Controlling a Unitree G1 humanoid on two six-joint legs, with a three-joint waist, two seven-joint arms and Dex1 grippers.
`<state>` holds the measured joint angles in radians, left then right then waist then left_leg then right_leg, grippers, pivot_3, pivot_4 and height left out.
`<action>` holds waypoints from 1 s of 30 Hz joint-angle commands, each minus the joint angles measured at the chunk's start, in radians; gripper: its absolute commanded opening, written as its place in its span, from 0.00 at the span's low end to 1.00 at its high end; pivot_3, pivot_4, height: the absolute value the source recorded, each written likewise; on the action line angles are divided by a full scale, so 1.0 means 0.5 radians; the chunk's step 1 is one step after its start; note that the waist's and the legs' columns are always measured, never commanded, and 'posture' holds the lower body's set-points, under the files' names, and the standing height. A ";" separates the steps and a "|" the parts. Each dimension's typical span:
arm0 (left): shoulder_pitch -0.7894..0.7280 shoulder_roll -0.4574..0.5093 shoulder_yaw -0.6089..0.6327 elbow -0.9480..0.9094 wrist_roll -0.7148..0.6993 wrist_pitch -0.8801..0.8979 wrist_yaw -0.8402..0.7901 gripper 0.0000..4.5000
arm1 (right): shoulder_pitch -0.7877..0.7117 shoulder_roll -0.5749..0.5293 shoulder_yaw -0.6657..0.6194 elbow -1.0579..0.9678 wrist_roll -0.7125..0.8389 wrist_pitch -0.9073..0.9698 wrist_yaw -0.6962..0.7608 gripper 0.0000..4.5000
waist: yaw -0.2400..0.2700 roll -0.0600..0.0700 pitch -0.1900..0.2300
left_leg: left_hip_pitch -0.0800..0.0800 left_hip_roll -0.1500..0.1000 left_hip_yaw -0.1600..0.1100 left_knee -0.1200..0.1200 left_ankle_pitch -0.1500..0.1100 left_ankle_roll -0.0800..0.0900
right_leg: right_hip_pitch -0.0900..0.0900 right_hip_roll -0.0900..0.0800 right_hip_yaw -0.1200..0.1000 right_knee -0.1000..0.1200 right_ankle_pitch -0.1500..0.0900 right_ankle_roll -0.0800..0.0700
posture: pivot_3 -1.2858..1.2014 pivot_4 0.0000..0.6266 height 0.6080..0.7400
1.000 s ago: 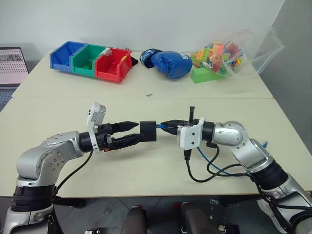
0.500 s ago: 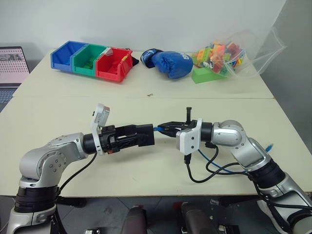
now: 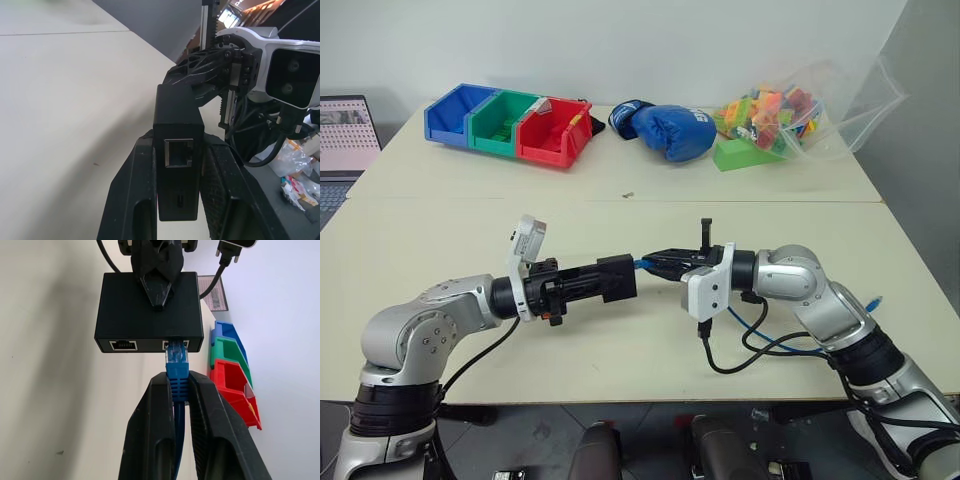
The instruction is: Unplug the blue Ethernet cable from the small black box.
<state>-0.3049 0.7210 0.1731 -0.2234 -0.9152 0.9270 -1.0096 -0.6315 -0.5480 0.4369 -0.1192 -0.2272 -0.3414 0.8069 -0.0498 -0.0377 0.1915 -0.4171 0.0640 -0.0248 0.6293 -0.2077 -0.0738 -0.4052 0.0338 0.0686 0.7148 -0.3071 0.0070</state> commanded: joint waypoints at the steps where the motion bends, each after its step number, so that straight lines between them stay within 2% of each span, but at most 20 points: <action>1: 0.002 0.038 0.004 -0.006 0.016 -0.029 -0.037 0.17 | -0.018 -0.040 -0.026 -0.152 0.047 -0.042 0.098 0.22 | 0.000 0.000 0.000 | 0.000 0.000 0.000 0.000 0.000 0.000 | 0.000 0.000 0.000 0.000 0.000 0.000 | 0.52 0.24 1.00; 7: 0.000 0.090 -0.043 -0.007 0.081 -0.072 -0.139 0.17 | 0.080 -0.129 -0.118 -0.420 0.391 0.351 0.334 0.57 | 0.008 0.000 0.000 | 0.000 0.000 0.000 0.000 0.000 0.000 | 0.000 0.000 0.000 0.000 0.000 0.000 | 0.52 0.24 1.00; 10: 0.013 0.109 -0.063 -0.035 0.097 -0.099 -0.197 0.17 | 0.104 -0.136 -0.194 -0.572 0.635 0.739 0.387 0.71 | 0.008 0.000 0.000 | 0.000 0.000 -0.001 0.000 0.000 0.000 | 0.000 0.000 0.000 0.000 0.000 0.000 | 0.52 0.24 1.00; 12: 0.018 0.123 -0.077 -0.060 0.104 -0.118 -0.234 0.17 | 0.112 -0.123 -0.260 -0.680 0.866 1.124 0.371 0.80 | 0.007 0.000 0.000 | 0.000 0.000 -0.001 0.000 0.000 0.000 | 0.000 0.000 0.000 0.001 0.000 0.000 | 0.52 0.24 1.00; 13: 0.023 0.139 -0.090 -0.090 0.111 -0.139 -0.275 0.17 | 0.123 -0.082 -0.339 -0.734 1.210 1.535 0.299 0.85 | 0.008 0.000 0.000 | 0.000 0.000 -0.001 0.000 0.000 0.000 | 0.000 0.000 0.000 0.001 -0.001 0.001 | 0.52 0.24 1.00; 15: 0.017 0.160 -0.105 -0.129 0.112 -0.159 -0.327 0.17 | 0.146 -0.007 -0.446 -0.770 1.641 2.077 0.202 0.86 | 0.007 0.000 0.000 | 0.000 0.001 -0.002 0.000 0.000 0.000 | 0.001 -0.001 0.001 0.001 0.000 -0.001 | 0.52 0.24 1.00; 18: 0.000 0.164 -0.106 -0.131 0.105 -0.167 -0.336 0.17 | 0.137 0.059 -0.517 -0.771 1.847 2.375 0.098 0.86 | 0.007 0.000 0.000 | 0.000 0.001 -0.002 0.000 0.000 0.000 | 0.001 -0.001 0.003 0.001 0.001 -0.002 | 0.52 0.24 1.00; 21: -0.014 0.165 -0.108 -0.134 0.112 -0.179 -0.345 0.17 | 0.120 0.124 -0.551 -0.694 1.965 2.549 0.025 0.86 | 0.005 0.000 0.000 | 0.000 0.000 -0.002 0.000 0.000 0.000 | 0.001 0.000 0.002 0.000 -0.003 0.004 | 0.52 0.24 1.00; 30: -0.001 0.179 -0.111 -0.150 0.129 -0.207 -0.349 0.17 | 0.097 0.220 -0.640 -0.566 2.137 2.746 -0.061 0.86 | -0.002 0.000 0.000 | 0.000 0.000 -0.001 0.000 0.000 0.001 | 0.000 0.001 0.001 0.000 -0.005 0.008 | 0.52 0.24 1.00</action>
<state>-0.2955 0.7947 0.1122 -0.2648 -0.8490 0.8422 -1.1708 -0.5626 -0.4465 0.1536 -0.3974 0.8079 1.0200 0.7836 -0.0506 -0.0376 0.1916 -0.4172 0.0642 -0.0252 0.6292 -0.2078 -0.0735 -0.4052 0.0342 0.0691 0.7146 -0.3094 0.0109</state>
